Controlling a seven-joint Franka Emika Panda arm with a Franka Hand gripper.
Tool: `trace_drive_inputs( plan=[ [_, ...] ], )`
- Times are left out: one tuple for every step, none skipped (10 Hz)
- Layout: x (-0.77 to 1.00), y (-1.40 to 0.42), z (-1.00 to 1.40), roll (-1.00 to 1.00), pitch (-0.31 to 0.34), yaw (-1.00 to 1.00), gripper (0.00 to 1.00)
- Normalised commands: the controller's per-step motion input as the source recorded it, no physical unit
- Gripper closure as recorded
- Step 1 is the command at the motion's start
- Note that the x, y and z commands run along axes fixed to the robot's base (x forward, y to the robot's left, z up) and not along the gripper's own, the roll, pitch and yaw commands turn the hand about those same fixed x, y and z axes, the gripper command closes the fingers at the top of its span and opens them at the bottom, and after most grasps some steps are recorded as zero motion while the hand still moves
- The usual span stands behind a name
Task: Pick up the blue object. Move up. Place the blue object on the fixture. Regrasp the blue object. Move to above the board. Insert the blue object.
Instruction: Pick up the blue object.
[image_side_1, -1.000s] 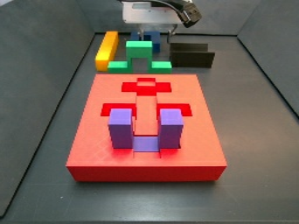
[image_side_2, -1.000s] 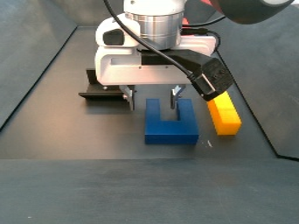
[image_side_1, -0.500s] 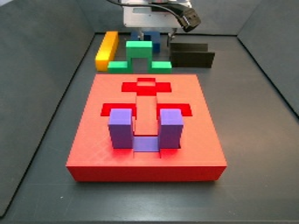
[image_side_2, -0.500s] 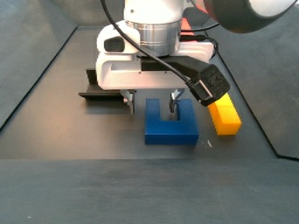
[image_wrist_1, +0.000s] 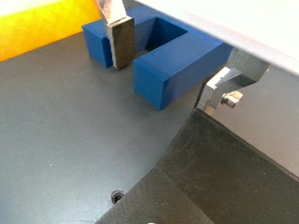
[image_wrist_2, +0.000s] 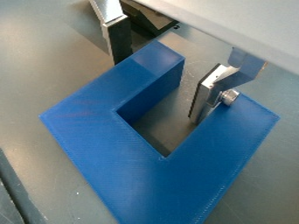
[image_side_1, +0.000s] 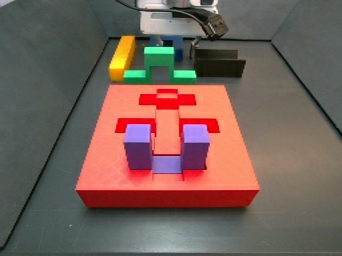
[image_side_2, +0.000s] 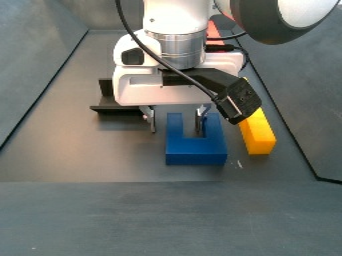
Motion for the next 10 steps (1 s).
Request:
trace_drive_inputs(
  plan=[
    [0.0, -0.02, 0.0, 0.0, 0.0, 0.0, 0.0],
    [0.0, 0.0, 0.0, 0.0, 0.0, 0.0, 0.0],
    [0.0, 0.0, 0.0, 0.0, 0.0, 0.0, 1.0],
    [0.0, 0.0, 0.0, 0.0, 0.0, 0.0, 1.0],
    [0.0, 0.0, 0.0, 0.0, 0.0, 0.0, 1.0],
    [0.0, 0.0, 0.0, 0.0, 0.0, 0.0, 1.0],
    [0.0, 0.0, 0.0, 0.0, 0.0, 0.0, 1.0],
    [0.0, 0.0, 0.0, 0.0, 0.0, 0.0, 1.0],
    [0.0, 0.0, 0.0, 0.0, 0.0, 0.0, 1.0],
    [0.0, 0.0, 0.0, 0.0, 0.0, 0.0, 1.0]
  ],
)
